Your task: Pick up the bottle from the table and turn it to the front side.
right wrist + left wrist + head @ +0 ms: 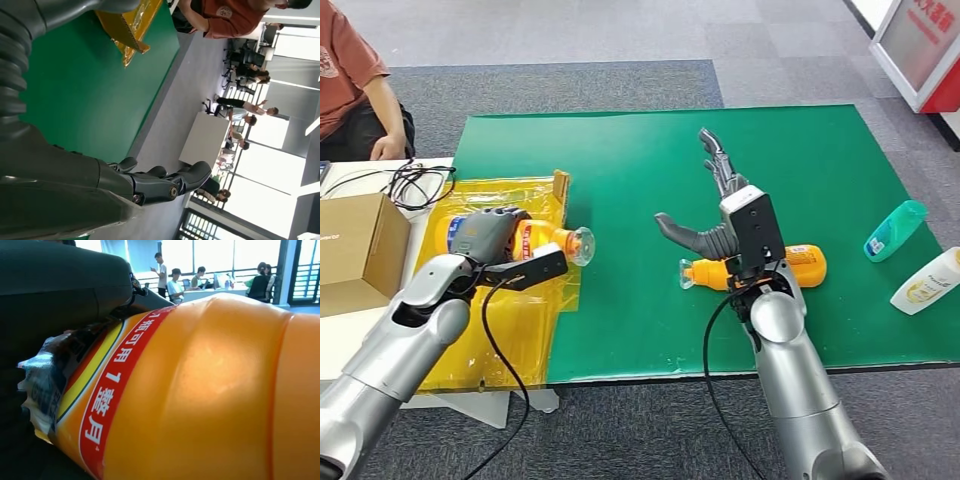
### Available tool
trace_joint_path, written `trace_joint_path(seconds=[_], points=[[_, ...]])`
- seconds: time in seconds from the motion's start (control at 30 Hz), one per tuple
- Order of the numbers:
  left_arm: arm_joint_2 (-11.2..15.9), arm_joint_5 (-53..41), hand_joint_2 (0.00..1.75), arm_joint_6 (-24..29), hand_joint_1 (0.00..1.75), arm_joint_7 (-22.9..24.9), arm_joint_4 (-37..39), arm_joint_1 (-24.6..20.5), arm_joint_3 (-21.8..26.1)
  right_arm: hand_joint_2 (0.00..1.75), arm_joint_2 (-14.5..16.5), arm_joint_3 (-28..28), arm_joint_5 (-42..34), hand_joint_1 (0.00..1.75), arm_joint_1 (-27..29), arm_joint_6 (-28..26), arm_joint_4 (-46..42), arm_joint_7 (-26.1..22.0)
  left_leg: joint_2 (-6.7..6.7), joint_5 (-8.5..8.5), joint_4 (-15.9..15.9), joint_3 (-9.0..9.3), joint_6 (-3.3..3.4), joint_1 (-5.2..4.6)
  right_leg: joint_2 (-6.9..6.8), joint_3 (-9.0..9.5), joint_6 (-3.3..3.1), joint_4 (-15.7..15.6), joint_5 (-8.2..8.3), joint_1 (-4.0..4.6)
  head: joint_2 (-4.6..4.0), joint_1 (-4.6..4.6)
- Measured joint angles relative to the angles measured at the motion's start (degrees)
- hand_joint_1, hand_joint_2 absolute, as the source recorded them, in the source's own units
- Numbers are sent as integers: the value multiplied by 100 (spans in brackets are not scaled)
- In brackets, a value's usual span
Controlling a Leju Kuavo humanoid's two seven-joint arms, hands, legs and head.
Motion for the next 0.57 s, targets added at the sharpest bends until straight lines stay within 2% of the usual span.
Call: trace_joint_path(seconds=[0.33,0.57], points=[[0,-129,175,32,175,-92,224,66,14,175,4,34,41,0,11,55,-309,-110,0,0,0,0,0,0,0,0,0,0,0,0,0,0],[-25,-210,175,261,175,-86,589,109,163,175,12,173,45,0,12,141,-495,-163,0,0,0,0,0,0,0,-1,0,0,0,1,0,1]])
